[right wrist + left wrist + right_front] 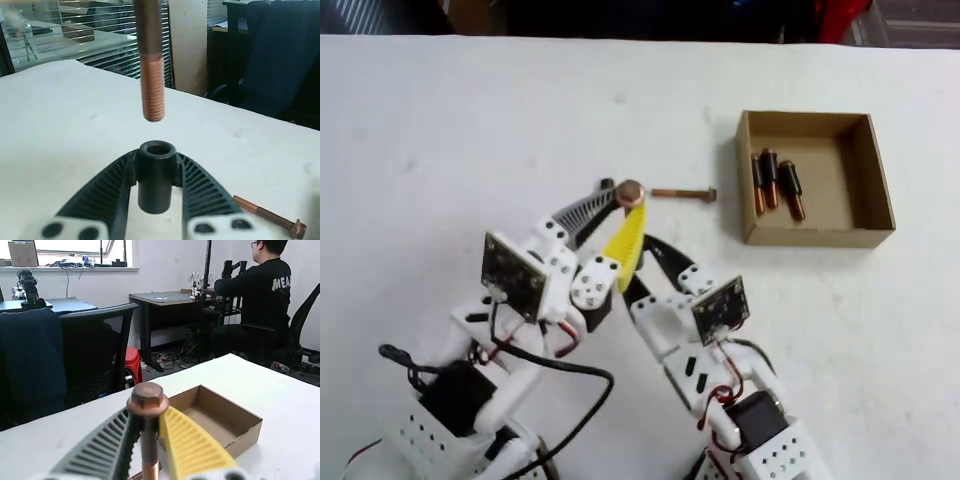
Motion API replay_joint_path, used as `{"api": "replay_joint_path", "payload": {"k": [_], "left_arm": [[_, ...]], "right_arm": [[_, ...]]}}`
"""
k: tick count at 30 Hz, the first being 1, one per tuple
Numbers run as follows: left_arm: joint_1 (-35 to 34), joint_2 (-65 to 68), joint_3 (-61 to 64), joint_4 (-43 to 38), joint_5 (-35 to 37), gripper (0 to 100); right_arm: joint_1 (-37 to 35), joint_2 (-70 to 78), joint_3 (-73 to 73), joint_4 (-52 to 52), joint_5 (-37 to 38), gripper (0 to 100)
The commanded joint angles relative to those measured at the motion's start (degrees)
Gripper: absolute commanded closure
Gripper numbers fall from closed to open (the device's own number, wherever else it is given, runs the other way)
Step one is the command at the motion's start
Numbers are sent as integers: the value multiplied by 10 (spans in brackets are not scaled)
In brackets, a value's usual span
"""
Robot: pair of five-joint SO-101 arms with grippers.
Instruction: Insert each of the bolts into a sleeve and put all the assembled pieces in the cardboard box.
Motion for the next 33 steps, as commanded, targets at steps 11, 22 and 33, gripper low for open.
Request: {"api": "replay_joint_path", "payload": {"k": [11,22,33], "left_arm": [[6,-2,1,-16,28,979],[5,-2,11,-16,36,979],[-30,-2,33,-19,66,979]], "right_arm": [[7,-7,-8,-13,25,981],[7,-7,-8,-12,25,981],[7,-7,-8,-11,25,981]]}}
